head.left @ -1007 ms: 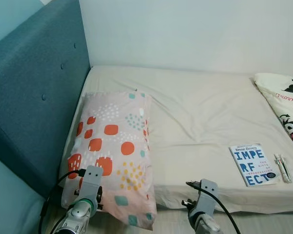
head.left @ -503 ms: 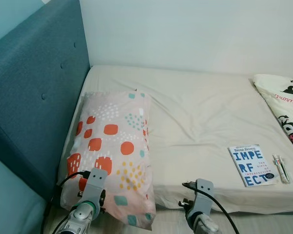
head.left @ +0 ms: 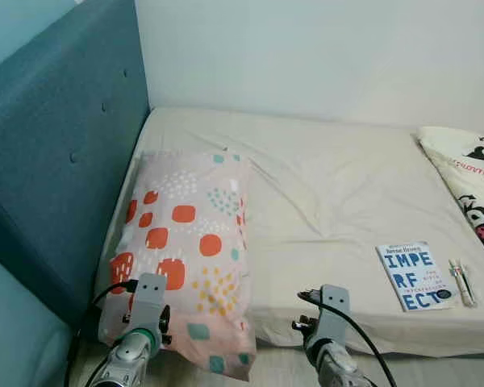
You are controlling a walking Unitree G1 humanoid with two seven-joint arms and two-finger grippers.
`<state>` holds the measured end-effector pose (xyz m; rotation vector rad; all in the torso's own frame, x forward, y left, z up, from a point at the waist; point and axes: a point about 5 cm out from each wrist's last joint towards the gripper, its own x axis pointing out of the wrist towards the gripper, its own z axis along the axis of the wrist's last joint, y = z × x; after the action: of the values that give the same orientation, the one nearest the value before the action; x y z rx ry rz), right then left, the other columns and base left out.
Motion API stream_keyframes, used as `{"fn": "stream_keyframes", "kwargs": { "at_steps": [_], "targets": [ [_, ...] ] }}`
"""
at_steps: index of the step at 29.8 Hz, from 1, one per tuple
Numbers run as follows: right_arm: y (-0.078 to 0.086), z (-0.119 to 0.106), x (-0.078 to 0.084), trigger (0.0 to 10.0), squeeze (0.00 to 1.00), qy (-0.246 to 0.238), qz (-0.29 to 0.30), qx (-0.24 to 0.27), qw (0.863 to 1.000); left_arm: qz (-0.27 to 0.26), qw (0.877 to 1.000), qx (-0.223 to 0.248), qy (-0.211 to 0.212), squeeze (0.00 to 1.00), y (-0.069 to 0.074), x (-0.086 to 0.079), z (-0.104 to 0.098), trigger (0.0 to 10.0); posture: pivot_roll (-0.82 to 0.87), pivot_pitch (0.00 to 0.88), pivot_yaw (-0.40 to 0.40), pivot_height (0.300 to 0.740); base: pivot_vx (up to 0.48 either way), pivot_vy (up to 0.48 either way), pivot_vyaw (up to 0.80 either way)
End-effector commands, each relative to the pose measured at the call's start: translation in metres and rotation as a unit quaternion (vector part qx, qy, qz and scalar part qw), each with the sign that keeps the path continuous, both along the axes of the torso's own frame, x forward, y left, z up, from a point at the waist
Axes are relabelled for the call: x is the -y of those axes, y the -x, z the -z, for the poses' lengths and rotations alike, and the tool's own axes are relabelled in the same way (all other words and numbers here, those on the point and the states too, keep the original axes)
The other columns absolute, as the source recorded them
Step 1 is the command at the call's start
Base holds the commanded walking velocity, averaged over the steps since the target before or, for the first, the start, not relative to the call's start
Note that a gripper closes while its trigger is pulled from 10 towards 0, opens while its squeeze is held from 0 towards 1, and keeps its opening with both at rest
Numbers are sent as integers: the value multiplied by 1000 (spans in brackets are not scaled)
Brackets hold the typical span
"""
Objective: Clean up the room
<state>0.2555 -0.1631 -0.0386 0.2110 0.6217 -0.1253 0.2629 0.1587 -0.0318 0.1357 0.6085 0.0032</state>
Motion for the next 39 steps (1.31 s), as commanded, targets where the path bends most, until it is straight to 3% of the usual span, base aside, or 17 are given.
{"fn": "stream_keyframes", "kwargs": {
  "at_steps": [1,26,33,39],
  "targets": [
    [3,3,0,10000,0,-6,18,-4,1000,3,1000,-11,-4,0,6,0,5,10000,71,0,-10,740,0,0,0],
    [11,8,5,10000,0,-11,48,-22,999,33,999,-31,-10,0,11,8,10,10000,58,0,9,740,0,0,0],
    [9,7,4,10000,0,-12,47,-14,999,63,997,-17,-44,0,9,11,7,10000,56,0,18,740,0,0,0],
    [8,5,6,10000,0,-13,60,-8,998,16,999,-4,-37,0,5,3,4,10000,38,0,30,740,0,0,0]
  ]
}}
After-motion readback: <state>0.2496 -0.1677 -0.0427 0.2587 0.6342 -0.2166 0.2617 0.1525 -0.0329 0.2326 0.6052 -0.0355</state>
